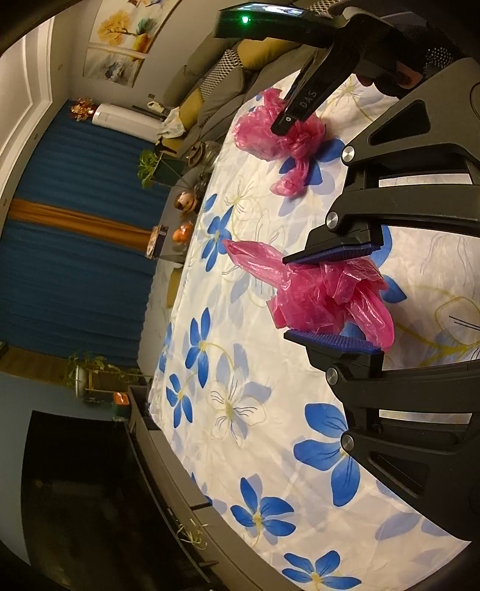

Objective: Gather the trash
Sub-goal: 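Grasp one pink bag with the left tool while the right tool grasps the other, then carry both pink bags over the grey bin with both tools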

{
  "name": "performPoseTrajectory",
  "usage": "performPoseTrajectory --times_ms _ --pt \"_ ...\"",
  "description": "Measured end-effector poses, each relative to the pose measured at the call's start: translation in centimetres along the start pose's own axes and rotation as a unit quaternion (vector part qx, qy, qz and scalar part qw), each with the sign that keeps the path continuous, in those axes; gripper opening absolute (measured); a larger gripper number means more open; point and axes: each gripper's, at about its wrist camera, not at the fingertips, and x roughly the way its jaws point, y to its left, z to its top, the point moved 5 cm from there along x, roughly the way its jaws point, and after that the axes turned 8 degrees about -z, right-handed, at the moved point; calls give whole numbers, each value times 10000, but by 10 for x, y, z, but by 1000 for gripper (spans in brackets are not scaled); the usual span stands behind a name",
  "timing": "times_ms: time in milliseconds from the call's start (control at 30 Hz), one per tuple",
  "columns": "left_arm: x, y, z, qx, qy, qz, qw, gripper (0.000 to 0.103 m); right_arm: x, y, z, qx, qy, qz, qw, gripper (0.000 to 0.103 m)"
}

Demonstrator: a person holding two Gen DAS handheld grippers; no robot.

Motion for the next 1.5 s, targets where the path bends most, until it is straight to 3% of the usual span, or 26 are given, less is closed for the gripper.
performPoseTrajectory --times_ms 167,500,667,867,1100,1500 --pt "0 -2 0 72 -20 28 10000 33 -14 -5 -5 -81 -157 -79 9998 17" --pt "-11 -19 1 351 -137 -71 9993 33 -86 -34 -21 5 -569 30 9984 16" --pt "-26 -39 -6 561 -148 -278 9979 33 -129 -58 -41 -94 -710 -10 9974 16" --pt "-58 -87 -17 850 -202 -775 9932 33 -172 -99 -58 16 -851 -192 9962 16" --pt "-90 -171 -38 1415 -187 -1471 9788 33 -212 -157 -74 302 -1075 -577 9921 16" --pt "-107 -328 -83 2137 -50 -2671 9397 33 -254 -281 -91 966 -1344 -1457 9754 16"
